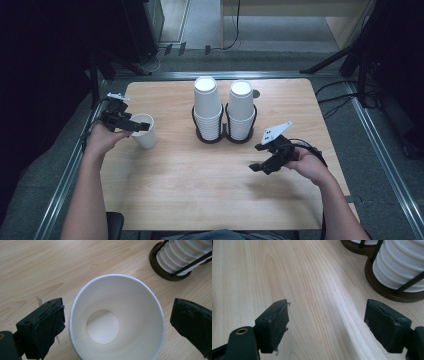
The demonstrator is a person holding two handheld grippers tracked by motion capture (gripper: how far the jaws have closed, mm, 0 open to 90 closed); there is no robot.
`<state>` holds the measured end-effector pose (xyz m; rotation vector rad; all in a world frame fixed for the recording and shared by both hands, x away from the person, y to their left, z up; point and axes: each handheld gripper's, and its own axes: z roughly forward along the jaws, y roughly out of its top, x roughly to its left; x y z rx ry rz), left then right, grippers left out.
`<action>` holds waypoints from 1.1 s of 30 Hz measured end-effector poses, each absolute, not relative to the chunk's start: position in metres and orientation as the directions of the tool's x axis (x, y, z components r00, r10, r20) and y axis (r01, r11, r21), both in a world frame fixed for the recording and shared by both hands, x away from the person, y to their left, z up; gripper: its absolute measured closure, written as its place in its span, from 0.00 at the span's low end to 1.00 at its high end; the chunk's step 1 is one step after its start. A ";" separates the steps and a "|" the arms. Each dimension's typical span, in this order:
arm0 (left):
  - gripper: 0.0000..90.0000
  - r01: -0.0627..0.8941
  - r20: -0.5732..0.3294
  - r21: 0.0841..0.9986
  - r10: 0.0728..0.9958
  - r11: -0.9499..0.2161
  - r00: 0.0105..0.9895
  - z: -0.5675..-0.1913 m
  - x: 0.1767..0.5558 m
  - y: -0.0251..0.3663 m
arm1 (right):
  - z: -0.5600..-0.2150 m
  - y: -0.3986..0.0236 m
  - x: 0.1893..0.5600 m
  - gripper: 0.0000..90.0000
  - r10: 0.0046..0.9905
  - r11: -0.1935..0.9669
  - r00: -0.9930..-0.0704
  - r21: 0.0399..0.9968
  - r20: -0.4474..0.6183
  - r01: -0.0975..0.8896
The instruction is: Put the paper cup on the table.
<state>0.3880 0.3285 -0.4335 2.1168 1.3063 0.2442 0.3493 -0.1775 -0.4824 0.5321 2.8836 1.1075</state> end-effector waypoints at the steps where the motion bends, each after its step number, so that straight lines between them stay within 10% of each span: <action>1: 0.00 0.735 -0.165 0.604 0.855 -0.306 0.492 -0.431 0.387 0.329 | -0.482 -0.177 0.349 0.22 0.313 0.693 -0.943 0.652 0.112 0.308; 33: 0.03 0.668 -0.149 0.642 0.793 -0.377 0.591 -0.407 0.374 0.286 | -0.481 -0.178 0.350 0.22 0.309 0.693 -0.945 0.655 0.109 0.302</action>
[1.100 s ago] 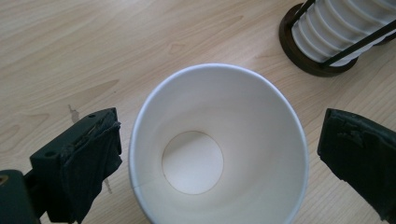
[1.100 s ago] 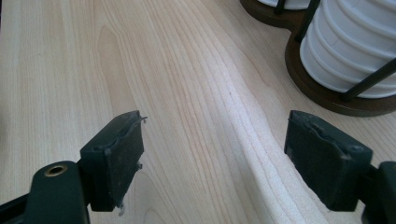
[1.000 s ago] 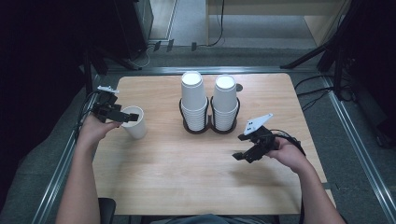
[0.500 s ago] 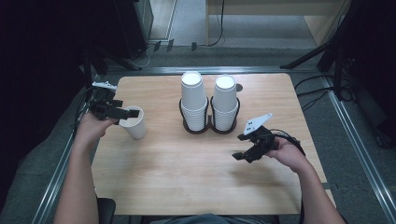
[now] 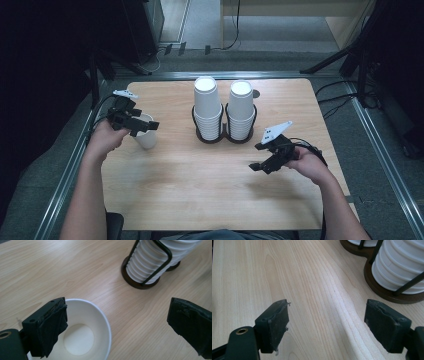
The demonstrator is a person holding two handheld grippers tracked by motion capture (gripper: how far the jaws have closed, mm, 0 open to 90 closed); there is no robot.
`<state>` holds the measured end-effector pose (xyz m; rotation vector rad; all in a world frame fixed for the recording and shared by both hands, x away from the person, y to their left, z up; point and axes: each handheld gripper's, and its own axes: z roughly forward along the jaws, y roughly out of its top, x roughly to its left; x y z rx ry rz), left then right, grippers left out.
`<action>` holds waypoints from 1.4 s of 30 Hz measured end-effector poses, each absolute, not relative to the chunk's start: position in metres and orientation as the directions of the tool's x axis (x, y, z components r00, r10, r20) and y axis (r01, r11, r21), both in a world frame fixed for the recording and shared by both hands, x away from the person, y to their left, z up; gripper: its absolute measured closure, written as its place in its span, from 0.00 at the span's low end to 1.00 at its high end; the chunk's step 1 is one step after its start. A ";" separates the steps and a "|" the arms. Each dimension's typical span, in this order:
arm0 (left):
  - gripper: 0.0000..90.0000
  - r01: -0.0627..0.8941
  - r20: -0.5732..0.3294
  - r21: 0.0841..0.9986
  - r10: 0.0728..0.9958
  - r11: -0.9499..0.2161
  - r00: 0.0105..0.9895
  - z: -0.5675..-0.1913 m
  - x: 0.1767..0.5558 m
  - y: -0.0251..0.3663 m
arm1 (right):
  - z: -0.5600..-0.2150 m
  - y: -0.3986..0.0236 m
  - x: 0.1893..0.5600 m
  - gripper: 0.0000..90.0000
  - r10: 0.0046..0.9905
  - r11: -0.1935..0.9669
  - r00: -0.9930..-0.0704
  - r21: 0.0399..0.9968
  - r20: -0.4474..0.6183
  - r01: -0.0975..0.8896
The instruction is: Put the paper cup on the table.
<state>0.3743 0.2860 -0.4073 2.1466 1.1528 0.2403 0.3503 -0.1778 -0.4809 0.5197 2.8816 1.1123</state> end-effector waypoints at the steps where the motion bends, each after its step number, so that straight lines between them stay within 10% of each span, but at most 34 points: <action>1: 0.03 0.665 -0.150 0.641 0.788 -0.382 0.597 -0.408 0.374 0.284 | -0.481 -0.178 0.350 0.22 0.309 0.693 -0.945 0.655 0.109 0.302; 42: 0.03 0.604 -0.131 0.612 0.688 -0.510 0.713 -0.446 0.364 0.212 | -0.482 -0.176 0.349 0.22 0.313 0.709 -0.945 0.640 0.093 0.298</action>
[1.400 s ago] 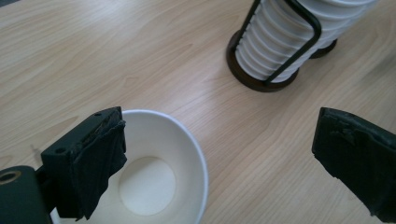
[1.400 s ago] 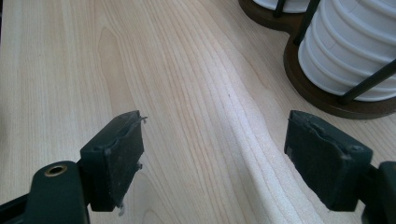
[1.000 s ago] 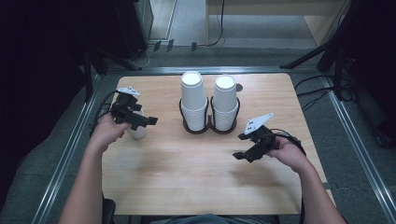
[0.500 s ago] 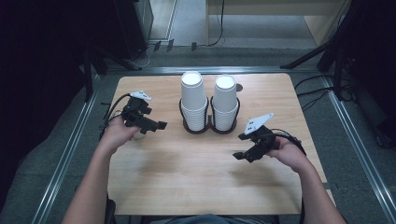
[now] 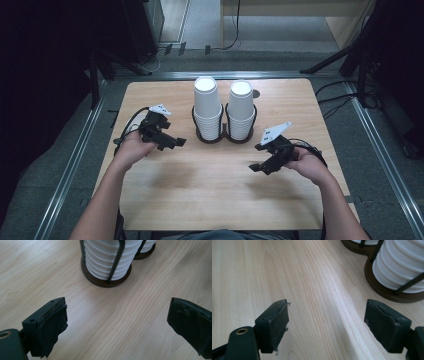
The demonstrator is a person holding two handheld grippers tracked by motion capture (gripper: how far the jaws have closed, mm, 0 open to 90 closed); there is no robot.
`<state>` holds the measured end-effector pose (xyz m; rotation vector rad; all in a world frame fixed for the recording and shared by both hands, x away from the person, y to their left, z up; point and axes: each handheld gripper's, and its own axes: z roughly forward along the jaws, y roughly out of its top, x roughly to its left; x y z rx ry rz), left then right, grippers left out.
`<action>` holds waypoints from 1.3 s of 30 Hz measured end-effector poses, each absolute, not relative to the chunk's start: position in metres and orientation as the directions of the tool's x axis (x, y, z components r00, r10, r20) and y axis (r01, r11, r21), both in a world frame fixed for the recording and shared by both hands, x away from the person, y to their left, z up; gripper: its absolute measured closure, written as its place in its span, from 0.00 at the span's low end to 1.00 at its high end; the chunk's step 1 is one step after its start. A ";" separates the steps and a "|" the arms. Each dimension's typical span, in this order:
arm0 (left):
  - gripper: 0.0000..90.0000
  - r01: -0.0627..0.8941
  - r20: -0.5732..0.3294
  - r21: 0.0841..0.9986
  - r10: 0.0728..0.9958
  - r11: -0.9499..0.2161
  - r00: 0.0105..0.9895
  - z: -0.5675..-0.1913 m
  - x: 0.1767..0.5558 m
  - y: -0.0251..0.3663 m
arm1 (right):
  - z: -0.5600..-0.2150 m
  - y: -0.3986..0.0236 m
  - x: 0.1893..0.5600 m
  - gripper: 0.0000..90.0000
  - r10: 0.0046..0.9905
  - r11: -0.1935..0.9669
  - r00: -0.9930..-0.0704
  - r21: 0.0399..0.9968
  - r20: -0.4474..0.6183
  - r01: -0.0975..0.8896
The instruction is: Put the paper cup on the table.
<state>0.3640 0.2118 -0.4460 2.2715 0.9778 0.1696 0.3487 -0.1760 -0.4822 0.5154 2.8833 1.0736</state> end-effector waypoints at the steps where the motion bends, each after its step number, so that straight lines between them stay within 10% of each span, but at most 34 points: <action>1: 0.03 0.599 -0.121 0.609 0.685 -0.520 0.718 -0.447 0.364 0.210 | -0.482 -0.176 0.348 0.22 0.310 0.710 -0.946 0.638 0.095 0.297; 39: 0.03 0.519 -0.135 0.604 0.564 -0.605 0.815 -0.467 0.343 0.143 | -0.486 -0.168 0.347 0.22 0.315 0.714 -0.947 0.642 0.062 0.280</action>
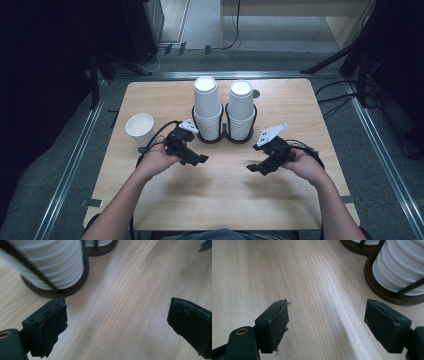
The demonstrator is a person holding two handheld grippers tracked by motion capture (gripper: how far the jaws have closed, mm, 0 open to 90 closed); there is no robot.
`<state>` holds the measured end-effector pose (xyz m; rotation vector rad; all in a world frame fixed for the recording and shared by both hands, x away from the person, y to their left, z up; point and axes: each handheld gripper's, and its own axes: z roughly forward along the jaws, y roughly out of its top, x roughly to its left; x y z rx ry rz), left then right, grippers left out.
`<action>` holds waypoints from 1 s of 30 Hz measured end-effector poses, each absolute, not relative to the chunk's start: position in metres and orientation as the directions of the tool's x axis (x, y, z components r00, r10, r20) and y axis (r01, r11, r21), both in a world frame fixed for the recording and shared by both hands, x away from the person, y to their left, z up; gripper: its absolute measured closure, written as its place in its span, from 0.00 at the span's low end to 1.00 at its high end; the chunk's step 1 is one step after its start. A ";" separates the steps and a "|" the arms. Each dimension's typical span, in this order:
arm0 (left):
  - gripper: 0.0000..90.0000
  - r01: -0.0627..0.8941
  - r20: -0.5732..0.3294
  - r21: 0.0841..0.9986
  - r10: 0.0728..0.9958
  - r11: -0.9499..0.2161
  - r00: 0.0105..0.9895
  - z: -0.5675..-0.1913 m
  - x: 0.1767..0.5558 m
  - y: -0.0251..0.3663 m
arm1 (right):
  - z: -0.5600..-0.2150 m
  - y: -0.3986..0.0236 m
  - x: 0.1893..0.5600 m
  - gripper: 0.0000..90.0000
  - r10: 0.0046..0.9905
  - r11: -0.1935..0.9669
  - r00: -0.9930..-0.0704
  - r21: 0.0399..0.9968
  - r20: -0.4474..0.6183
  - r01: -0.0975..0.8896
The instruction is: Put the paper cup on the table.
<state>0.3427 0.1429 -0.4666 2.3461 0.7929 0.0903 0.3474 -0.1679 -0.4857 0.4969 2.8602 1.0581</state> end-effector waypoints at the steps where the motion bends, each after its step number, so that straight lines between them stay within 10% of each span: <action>1: 0.03 0.517 -0.142 0.609 0.559 -0.602 0.817 -0.466 0.342 0.141 | -0.485 -0.167 0.347 0.22 0.311 0.714 -0.948 0.643 0.065 0.278; 30: 0.03 0.468 -0.090 0.659 0.556 -0.588 0.826 -0.462 0.333 0.102 | -0.482 -0.156 0.344 0.22 0.289 0.704 -0.953 0.656 0.087 0.273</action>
